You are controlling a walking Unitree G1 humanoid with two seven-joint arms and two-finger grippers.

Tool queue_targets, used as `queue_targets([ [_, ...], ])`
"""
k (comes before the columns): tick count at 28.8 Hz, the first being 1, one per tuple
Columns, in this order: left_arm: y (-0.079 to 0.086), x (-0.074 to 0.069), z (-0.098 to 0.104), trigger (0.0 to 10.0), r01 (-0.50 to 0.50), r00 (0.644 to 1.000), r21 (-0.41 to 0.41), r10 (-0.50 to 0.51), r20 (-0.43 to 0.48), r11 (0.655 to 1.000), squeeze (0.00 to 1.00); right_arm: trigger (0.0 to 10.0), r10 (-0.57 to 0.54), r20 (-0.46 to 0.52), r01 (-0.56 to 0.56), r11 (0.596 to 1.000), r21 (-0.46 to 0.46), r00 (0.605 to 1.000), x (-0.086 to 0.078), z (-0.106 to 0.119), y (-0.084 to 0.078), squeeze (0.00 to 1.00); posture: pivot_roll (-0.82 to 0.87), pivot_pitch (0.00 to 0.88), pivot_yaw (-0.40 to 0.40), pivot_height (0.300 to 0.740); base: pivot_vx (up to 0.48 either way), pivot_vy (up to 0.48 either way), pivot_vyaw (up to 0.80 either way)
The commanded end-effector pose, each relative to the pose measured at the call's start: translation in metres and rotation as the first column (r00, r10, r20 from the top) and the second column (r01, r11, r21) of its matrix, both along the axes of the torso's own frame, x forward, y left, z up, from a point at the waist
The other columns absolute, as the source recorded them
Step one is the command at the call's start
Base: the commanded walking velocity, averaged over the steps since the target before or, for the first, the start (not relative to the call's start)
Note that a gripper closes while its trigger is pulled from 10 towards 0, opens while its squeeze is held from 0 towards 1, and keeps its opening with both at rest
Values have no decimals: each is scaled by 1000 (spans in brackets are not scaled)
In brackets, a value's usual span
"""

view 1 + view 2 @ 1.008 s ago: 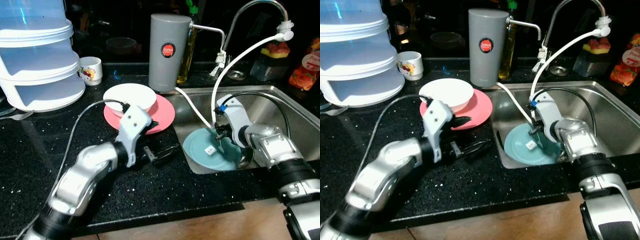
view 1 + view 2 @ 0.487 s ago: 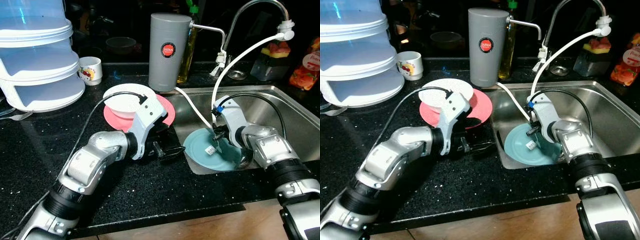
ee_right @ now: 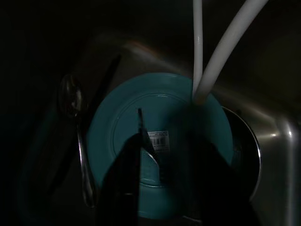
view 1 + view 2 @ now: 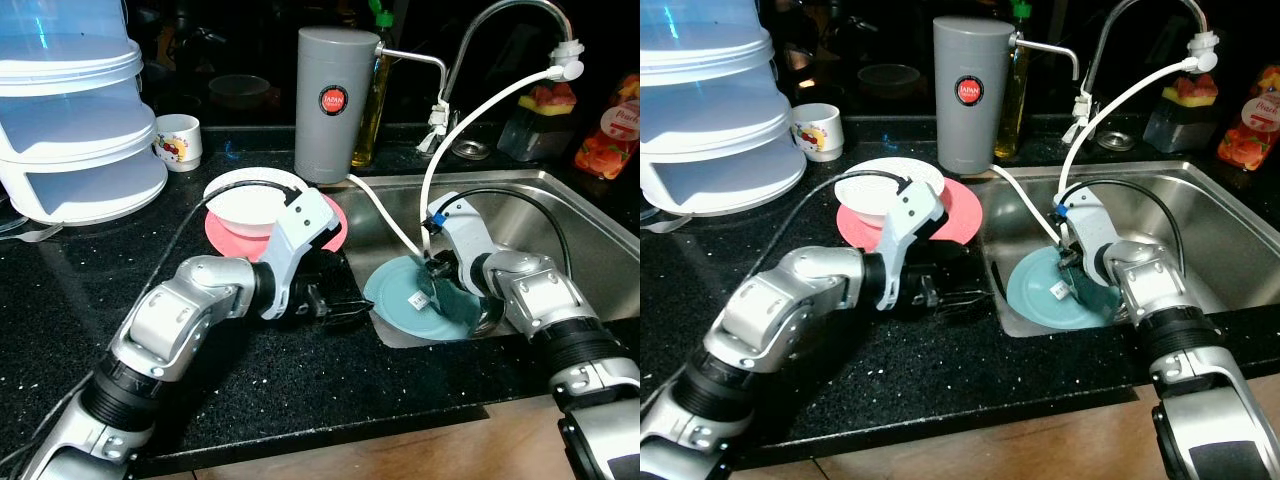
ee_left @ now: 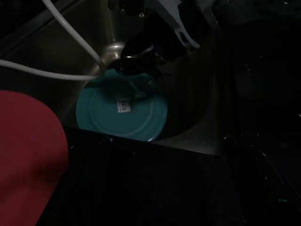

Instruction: Kitchen organization

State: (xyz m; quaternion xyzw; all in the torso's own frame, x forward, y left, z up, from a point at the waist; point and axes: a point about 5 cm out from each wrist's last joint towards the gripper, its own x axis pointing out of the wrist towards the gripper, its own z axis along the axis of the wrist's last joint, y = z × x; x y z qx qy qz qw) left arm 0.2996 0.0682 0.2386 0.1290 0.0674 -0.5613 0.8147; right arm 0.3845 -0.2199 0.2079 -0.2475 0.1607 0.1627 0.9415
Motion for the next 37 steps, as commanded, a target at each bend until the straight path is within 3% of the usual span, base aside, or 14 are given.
queue_targets([
  [1, -2, 0, 9, 10000, -17, 999, -22, 18, 50, 1000, 0, 10000, -11, 80, 10, 1000, 17, 997, 4, 11, 0, 0, 0, 31, -34, 740, 0, 0, 0],
  [5, 2, 7, 18, 10000, -120, 985, -137, 135, 104, 983, 0, 10000, 15, 209, -44, 990, 136, 978, 8, 33, 12, 0, -1, 32, -30, 740, 0, 0, 0],
  [9, 10, -4, 18, 10000, -127, 973, -229, 165, 159, 965, 0, 10000, 39, 337, -116, 971, 211, 941, 9, 54, 26, 0, 8, 37, -36, 740, 0, 0, 0],
  [14, 36, -16, 11, 10000, -303, 917, -339, 369, 150, 891, 0, 10000, 5, 518, -222, 907, 358, 855, 6, 87, 39, 0, 21, 42, -39, 740, 0, 0, 0],
  [18, 46, -19, 10, 10000, -371, 880, -356, 447, 161, 858, 0, 10000, 19, 541, -285, 865, 413, 841, 4, 94, 45, 0, 21, 43, -35, 740, 0, 0, 0],
  [20, 52, -21, 10, 10000, -409, 848, -363, 495, 186, 837, 0, 10000, 44, 548, -337, 829, 447, 835, 1, 98, 50, 0, 21, 43, -35, 740, 0, 0, 0],
  [21, 65, -26, 9, 10000, -493, 773, -372, 593, 228, 786, 0, 10000, 122, 559, -443, 754, 485, 820, -4, 102, 63, 0, 31, 46, -43, 740, 0, 0, 0],
  [22, 65, -26, 9, 10000, -493, 773, -372, 593, 228, 786, 0, 10000, 122, 559, -443, 754, 485, 820, -4, 102, 63, 0, 31, 46, -43, 740, 0, 0, 0],
  [26, 80, -31, 3, 10000, -600, 679, -356, 692, 245, 716, 0, 10000, 198, 564, -522, 692, 499, 802, -9, 95, 83, 0, 32, 47, -44, 740, 0, 0, 0],
  [27, 81, -32, 2, 10000, -607, 674, -347, 694, 251, 715, 0, 10000, 211, 564, -531, 689, 494, 798, -10, 93, 90, 714, 32, 47, -44, 740, 0, 0, 0],
  [28, 81, -32, 2, 10000, -607, 674, -347, 694, 251, 715, 0, 10000, 211, 564, -531, 689, 494, 798, -10, 93, 90, 714, 32, 47, -44, 740, 0, 0, 0],
  [29, 81, -33, 0, 10000, -608, 677, -334, 690, 256, 720, 0, 10000, 234, 567, -549, 680, 485, 790, -13, 89, 102, 1000, 32, 47, -44, 740, 0, 0, 0],
  [32, 81, -33, -1, 10000, -610, 680, -326, 689, 253, 722, 0, 10000, 261, 570, -572, 668, 475, 779, -16, 86, 113, 1000, 32, 47, -44, 740, 0, 0, 0],
  [37, 92, -29, -12, 10000, -706, 617, -276, 758, 211, 652, 0, 10000, 463, 569, -655, 732, 186, 680, -25, 63, 155, 1000, 22, 45, -37, 740, 0, 0, 0],
])
